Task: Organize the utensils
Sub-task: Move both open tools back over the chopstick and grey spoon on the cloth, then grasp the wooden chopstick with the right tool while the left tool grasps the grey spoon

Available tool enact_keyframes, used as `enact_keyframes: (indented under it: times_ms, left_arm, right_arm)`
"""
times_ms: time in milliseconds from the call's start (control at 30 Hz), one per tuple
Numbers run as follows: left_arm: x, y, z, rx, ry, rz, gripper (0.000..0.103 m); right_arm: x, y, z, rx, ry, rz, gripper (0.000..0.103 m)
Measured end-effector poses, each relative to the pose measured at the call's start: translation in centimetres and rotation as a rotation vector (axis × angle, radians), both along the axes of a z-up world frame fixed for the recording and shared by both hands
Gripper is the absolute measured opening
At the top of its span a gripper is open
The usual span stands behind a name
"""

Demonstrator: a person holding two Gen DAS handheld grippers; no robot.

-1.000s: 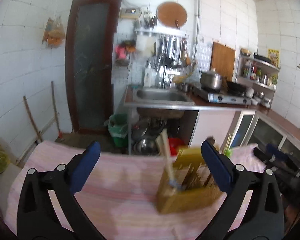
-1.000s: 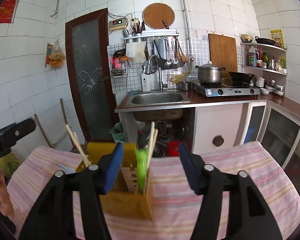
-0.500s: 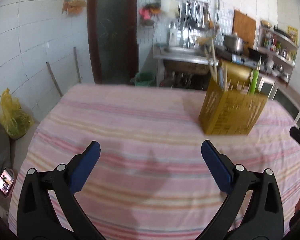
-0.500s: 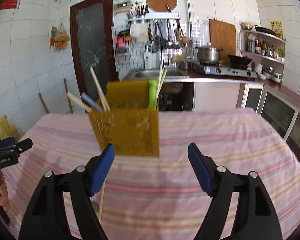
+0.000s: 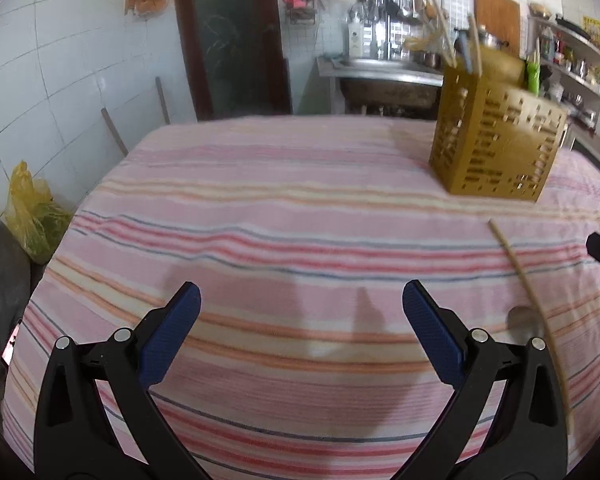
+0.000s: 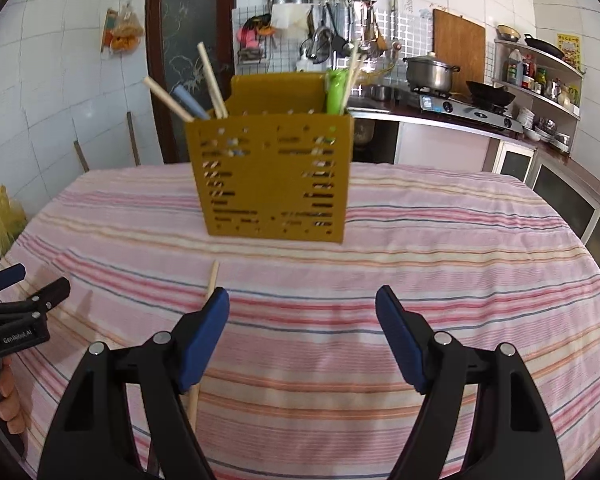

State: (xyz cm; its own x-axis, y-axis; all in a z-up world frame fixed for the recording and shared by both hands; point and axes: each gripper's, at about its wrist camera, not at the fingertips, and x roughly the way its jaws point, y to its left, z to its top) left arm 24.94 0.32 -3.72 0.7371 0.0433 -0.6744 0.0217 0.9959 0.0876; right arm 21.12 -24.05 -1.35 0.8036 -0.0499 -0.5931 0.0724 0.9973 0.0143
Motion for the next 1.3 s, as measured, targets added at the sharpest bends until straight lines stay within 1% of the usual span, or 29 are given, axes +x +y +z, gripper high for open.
enact_keyframes:
  times_ms: [67, 167, 267, 400, 467, 533, 567, 600, 633, 667, 700, 800, 900, 1000, 1067, 1200, 1300]
  left_arm:
    - [0.1, -0.1, -0.4, 0.023, 0.006, 0.012, 0.098]
    - [0.3, 0.1, -0.8, 0.026, 0.026, 0.018, 0.098]
    - [0.7, 0.1, -1.1, 0.034, 0.05, 0.025, 0.098]
    - [1.2, 0.7, -1.3, 0.005, 0.09, 0.034, 0.098]
    - [1.4, 0.9, -1.5, -0.015, 0.11, 0.04, 0.098]
    - [1.6, 0.9, -1.6, -0.028, 0.131, 0.036, 0.098]
    - [1.6, 0.8, -1.7, -0.029, 0.141, 0.032, 0.098]
    - [1.7, 0.6, -1.8, -0.022, 0.149, 0.028, 0.098]
    - [1.7, 0.3, -1.9, -0.011, 0.16, 0.021, 0.098]
    - [1.6, 0.1, -2.0, -0.009, 0.165, 0.014, 0.098]
    - [1.6, -0.2, -2.0, -0.008, 0.168, 0.008, 0.098]
    - [1.2, -1.1, -1.6, -0.03, 0.175, -0.003, 0.098]
    - [0.7, -2.8, -1.0, -0.063, 0.171, -0.022, 0.098]
    - [0.1, -5.2, -0.4, -0.08, 0.16, -0.046, 0.098]
    - [-0.3, -7.0, -0.3, -0.092, 0.17, -0.074, 0.098]
    - [-1.1, -10.5, -1.1, -0.098, 0.207, -0.132, 0.098]
    - [-1.4, -12.4, -1.8, -0.108, 0.242, -0.153, 0.097]
  right_arm:
    - [0.5, 0.5, -0.4, -0.005, 0.018, 0.012, 0.075]
    - [1.3, 1.4, -1.0, -0.006, 0.042, 0.031, 0.075]
    - [2.6, 2.8, -1.6, -0.036, 0.08, 0.058, 0.074]
    - [4.9, 4.2, -2.2, -0.028, 0.143, 0.082, 0.073]
    - [5.9, 5.0, -2.6, -0.024, 0.181, 0.105, 0.063]
    - [6.9, 6.1, -3.2, -0.041, 0.223, 0.131, 0.044]
    - [7.2, 6.5, -3.6, -0.052, 0.238, 0.138, 0.039]
    - [7.4, 6.8, -3.8, -0.06, 0.241, 0.142, 0.03]
    - [7.4, 6.9, -3.8, -0.059, 0.241, 0.144, 0.018]
    - [7.4, 6.9, -3.7, -0.048, 0.244, 0.148, 0.01]
    - [7.2, 6.7, -3.6, -0.031, 0.247, 0.147, 0.007]
    - [6.2, 4.8, -3.3, 0.008, 0.241, 0.112, 0.007]
    - [4.7, 1.5, -2.9, 0.042, 0.235, 0.065, 0.006]
    - [3.0, -2.1, -2.8, 0.067, 0.236, -0.001, 0.006]
    - [1.8, -4.4, -2.9, 0.072, 0.237, -0.041, 0.006]
    - [0.1, -7.7, -3.2, 0.105, 0.246, -0.082, 0.006]
    - [-0.3, -8.5, -3.8, 0.116, 0.245, -0.08, 0.006]
